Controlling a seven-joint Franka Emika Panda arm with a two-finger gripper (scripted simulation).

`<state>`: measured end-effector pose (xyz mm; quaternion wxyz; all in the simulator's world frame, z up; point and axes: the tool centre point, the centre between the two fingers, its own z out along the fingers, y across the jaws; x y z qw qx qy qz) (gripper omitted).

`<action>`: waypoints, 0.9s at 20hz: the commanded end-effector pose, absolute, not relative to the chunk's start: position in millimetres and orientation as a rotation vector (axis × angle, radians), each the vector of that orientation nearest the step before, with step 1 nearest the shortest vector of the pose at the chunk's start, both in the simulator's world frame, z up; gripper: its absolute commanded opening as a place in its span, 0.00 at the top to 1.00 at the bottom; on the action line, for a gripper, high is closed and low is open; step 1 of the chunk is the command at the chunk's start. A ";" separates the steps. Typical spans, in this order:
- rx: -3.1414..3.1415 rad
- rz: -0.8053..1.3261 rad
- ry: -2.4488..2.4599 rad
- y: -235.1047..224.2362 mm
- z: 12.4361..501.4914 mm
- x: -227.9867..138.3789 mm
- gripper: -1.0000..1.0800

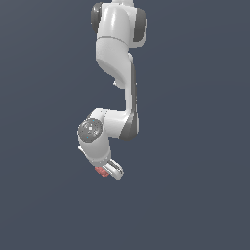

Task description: Pick up the object and move it to a goal position.

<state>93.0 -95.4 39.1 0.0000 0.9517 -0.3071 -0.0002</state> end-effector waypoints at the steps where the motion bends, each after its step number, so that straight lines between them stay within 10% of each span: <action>1: 2.990 0.000 -0.965 -95.5 39.6 93.0 1.00; 18: 2.991 -0.001 -0.965 -123.6 117.0 64.2 1.00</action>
